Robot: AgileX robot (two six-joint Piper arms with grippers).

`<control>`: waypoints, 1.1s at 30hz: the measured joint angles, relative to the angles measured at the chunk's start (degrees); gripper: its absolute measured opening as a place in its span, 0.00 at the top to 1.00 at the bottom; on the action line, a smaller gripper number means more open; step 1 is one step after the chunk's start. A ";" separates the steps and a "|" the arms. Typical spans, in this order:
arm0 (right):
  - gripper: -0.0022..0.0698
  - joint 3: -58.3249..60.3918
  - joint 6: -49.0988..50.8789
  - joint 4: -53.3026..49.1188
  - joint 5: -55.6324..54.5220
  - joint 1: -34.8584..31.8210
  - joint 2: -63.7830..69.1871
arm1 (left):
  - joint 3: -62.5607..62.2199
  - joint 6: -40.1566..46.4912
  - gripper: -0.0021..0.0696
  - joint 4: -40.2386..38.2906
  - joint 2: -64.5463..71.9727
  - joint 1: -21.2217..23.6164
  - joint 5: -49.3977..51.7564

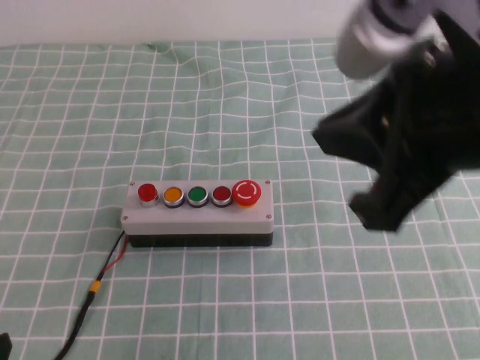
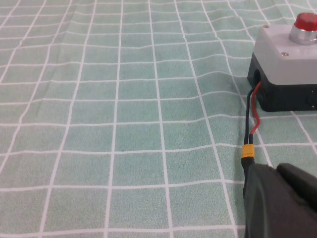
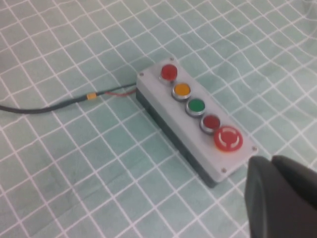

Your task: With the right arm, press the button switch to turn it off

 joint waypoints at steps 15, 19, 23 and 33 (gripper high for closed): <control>0.99 34.40 8.38 -3.39 -16.70 0.00 -26.31 | 0.00 0.00 0.98 0.00 0.00 0.00 0.00; 0.99 34.40 8.38 -3.39 -16.19 0.00 -26.54 | 0.00 0.00 0.98 0.00 0.00 0.00 0.00; 0.99 34.40 8.38 -3.39 -16.09 0.00 -26.54 | 0.00 0.00 0.98 0.00 0.00 0.00 0.00; 0.99 34.40 8.47 -2.17 -16.00 -2.31 -27.55 | 0.00 0.00 0.98 0.00 0.00 0.00 0.00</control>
